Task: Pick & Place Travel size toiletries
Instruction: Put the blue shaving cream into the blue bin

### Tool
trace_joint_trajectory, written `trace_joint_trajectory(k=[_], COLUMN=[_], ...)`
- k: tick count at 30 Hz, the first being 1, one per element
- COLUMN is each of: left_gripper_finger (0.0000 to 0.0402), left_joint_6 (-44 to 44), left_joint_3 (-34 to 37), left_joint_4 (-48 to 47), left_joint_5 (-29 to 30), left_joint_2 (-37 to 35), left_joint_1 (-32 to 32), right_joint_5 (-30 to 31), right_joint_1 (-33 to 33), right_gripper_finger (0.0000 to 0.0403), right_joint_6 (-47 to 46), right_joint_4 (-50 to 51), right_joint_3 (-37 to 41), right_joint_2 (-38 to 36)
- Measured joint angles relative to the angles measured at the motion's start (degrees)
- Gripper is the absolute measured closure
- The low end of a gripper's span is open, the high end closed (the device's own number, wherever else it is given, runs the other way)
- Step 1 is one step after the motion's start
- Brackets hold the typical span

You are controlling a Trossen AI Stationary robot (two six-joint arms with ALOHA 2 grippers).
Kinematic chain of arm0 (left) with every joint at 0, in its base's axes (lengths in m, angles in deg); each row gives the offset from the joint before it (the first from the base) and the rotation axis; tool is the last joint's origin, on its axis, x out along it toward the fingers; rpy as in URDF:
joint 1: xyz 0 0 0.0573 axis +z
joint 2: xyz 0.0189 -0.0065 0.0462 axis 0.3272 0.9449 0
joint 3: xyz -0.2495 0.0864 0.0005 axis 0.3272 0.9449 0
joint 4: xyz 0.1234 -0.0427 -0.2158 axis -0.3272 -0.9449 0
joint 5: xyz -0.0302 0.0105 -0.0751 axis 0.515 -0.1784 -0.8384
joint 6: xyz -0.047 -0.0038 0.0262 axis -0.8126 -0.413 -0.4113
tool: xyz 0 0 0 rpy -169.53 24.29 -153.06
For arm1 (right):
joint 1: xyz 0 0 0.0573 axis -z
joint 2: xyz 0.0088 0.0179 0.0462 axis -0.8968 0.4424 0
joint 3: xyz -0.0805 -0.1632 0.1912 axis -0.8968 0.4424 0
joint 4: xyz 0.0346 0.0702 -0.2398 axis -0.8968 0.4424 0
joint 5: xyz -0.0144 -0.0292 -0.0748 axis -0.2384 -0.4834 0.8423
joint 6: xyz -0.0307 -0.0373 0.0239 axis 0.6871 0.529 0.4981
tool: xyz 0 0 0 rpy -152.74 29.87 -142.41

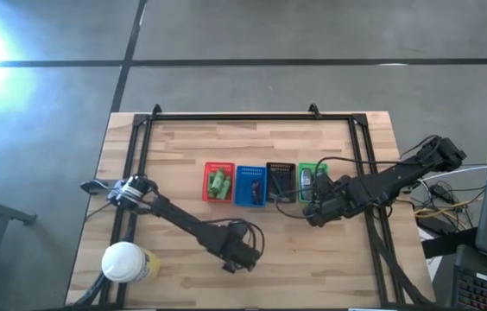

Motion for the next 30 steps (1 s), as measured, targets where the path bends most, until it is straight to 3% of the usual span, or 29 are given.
trace_joint_trajectory(k=[4, 8, 14, 23, 30], left_gripper_finger=[0.0276, 0.027, 0.0268, 0.0267, 0.0264], left_joint_6=[1.8, 1.6, 6.8, 20.6, 23.3], left_joint_3=[0.2, 0.0, 0.2, 0.2, 0.3], left_joint_4=[-0.7, -0.7, -0.5, 1.3, 1.4], left_joint_5=[0.5, 6.9, 14.1, 11.9, 11.8], left_joint_2=[-1.6, -6.1, -11.5, -11.2, -10.0], left_joint_1=[0.5, 2.0, 10.1, 25.4, 28.6], right_joint_5=[0.0, 0.2, 1.3, 4.7, 4.7], right_joint_1=[0.0, 0.0, 0.0, 0.0, 0.0], right_gripper_finger=[0.0113, 0.0126, 0.0145, 0.0163, 0.0148], right_joint_6=[0.0, -0.2, -0.2, -2.0, -2.0], right_joint_4=[-0.1, 0.1, 0.2, 0.3, 0.2], right_joint_3=[0.0, 0.0, -0.1, 0.0, 0.1], right_joint_2=[-0.3, -1.4, -4.4, -7.4, -6.7])
